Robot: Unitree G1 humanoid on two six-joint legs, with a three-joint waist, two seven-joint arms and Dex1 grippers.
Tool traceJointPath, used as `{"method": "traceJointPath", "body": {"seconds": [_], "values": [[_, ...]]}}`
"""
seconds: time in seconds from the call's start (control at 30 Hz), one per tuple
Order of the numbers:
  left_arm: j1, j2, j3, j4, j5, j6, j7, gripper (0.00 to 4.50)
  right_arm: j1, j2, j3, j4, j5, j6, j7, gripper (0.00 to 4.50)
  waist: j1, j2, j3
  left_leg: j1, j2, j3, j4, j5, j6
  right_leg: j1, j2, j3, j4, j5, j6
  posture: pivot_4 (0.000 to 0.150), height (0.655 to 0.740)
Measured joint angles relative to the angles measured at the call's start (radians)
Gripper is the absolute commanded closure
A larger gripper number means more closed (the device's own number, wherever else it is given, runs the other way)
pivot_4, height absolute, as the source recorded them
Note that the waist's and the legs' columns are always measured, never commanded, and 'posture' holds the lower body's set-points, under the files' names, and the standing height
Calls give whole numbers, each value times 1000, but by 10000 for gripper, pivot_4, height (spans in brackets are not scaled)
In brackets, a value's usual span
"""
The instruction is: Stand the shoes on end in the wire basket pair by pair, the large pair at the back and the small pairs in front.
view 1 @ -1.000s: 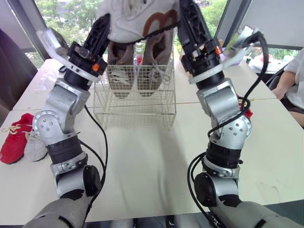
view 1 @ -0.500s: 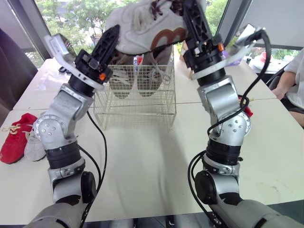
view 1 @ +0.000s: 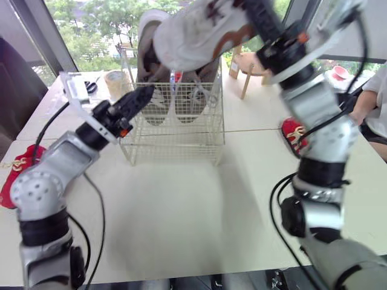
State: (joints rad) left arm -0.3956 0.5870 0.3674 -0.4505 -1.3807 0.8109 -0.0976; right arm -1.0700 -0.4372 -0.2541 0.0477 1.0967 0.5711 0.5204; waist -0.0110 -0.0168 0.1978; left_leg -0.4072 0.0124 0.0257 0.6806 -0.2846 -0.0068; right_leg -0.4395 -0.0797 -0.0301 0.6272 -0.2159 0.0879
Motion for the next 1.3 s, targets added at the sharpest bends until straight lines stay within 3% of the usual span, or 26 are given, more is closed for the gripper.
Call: {"method": "traceJointPath", "body": {"seconds": [0.13,0.3,0.47,0.73,0.87,0.9,1.0,1.23,1.3], "values": [[158,30,5,-151,8,0,34,10728,-64,-126,122,225,-230,-99,305,35954,-5,0,0,1,0,2,0,0,0,0,0,1,-1,-1,-2,1500,7400],[315,3,1,-243,37,-40,63,10728,-189,-146,258,508,-496,-311,582,35954,-6,1,1,0,1,2,0,0,0,-1,1,2,0,-1,-1,1500,7400],[360,-10,-5,-261,82,-72,61,10728,-296,-109,326,715,-678,-537,729,35954,0,1,1,0,0,2,0,0,0,0,1,1,-1,-1,-2,1500,7400],[364,3,-15,-250,129,-83,34,10728,-353,-29,368,949,-833,-708,899,35954,-3,2,1,0,0,1,0,0,0,0,0,1,-1,-1,-2,1500,7400],[352,4,-40,-233,155,-83,29,10492,-397,3,367,1050,-906,-776,884,18202,-4,2,1,0,0,1,0,0,-1,0,0,1,-1,-1,-2,1500,7400],[352,13,-46,-229,172,-79,27,10492,-399,9,367,1069,-920,-787,870,11440,-4,2,1,0,0,1,0,0,-1,0,0,1,-1,-1,-2,1500,7400],[364,79,-52,-190,211,-67,-15,10492,-399,13,360,1105,-945,-806,850,276,-3,2,1,0,0,1,0,0,-1,-1,0,1,0,-1,-3,1500,7400],[332,200,61,-73,201,-45,-121,10492,-397,-64,299,1061,-936,-756,896,276,-3,2,1,0,1,1,0,0,-1,-1,-1,1,-1,-1,-3,1500,7400],[304,219,90,-47,178,-30,-123,5594,-390,-89,272,988,-904,-683,924,0,-3,3,2,0,2,1,0,0,-1,-1,-1,1,0,-1,-2,1500,7400]]}}
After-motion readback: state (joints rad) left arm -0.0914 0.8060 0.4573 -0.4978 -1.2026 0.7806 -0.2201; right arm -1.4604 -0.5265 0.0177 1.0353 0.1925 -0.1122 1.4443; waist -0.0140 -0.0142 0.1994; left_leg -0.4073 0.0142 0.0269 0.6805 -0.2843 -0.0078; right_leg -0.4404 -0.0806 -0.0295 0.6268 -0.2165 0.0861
